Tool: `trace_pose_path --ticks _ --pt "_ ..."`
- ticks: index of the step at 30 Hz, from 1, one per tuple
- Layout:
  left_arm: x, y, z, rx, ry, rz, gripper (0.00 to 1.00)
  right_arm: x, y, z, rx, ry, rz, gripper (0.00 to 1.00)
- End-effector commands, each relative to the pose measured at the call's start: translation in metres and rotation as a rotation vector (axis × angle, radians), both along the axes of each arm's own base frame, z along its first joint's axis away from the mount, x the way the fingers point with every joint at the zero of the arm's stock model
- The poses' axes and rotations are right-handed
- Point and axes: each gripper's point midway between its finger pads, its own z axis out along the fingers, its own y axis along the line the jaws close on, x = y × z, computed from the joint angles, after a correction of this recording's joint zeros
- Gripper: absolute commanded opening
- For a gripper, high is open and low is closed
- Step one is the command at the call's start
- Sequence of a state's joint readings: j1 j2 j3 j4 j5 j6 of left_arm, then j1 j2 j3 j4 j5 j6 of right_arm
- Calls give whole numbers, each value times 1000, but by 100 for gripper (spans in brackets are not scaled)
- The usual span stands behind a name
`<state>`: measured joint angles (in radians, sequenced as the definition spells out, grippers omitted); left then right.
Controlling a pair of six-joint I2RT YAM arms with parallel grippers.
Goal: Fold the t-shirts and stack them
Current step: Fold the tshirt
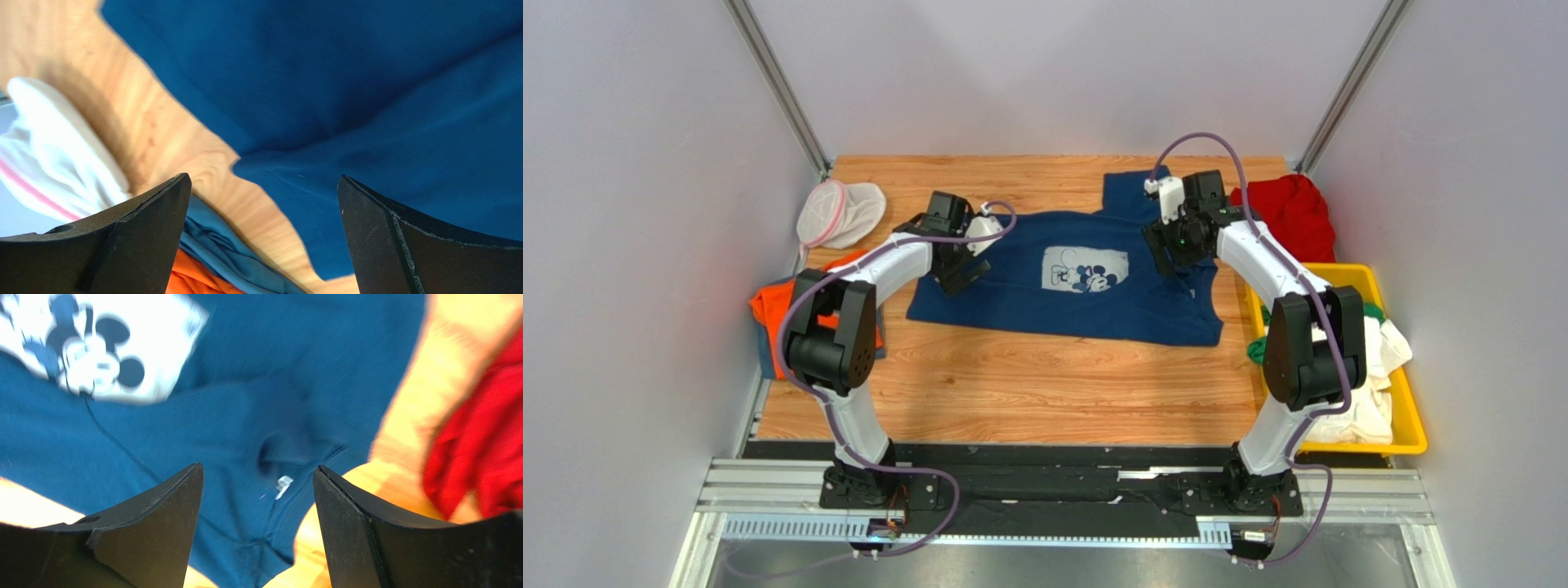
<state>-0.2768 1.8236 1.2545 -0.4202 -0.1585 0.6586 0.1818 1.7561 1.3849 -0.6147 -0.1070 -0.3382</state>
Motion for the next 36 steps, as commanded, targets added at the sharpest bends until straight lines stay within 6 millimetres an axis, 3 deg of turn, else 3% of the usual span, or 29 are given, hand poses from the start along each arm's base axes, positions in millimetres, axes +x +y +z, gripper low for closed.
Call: trace_pose_path --ticks 1,7,18,26,36 --pt "-2 -9 1 -6 14 -48 98 -12 2 -10 -20 29 40 70" --pt "3 -8 -10 19 36 -56 98 -10 -3 -30 -57 62 46 70" --pt "-1 2 -31 86 81 -63 97 -11 -10 -91 -130 176 86 70" --pt "-20 13 -39 137 114 -61 97 -46 -8 -106 -162 254 153 70" --pt "-54 19 -50 179 144 -71 97 -97 -10 -102 -227 329 252 70"
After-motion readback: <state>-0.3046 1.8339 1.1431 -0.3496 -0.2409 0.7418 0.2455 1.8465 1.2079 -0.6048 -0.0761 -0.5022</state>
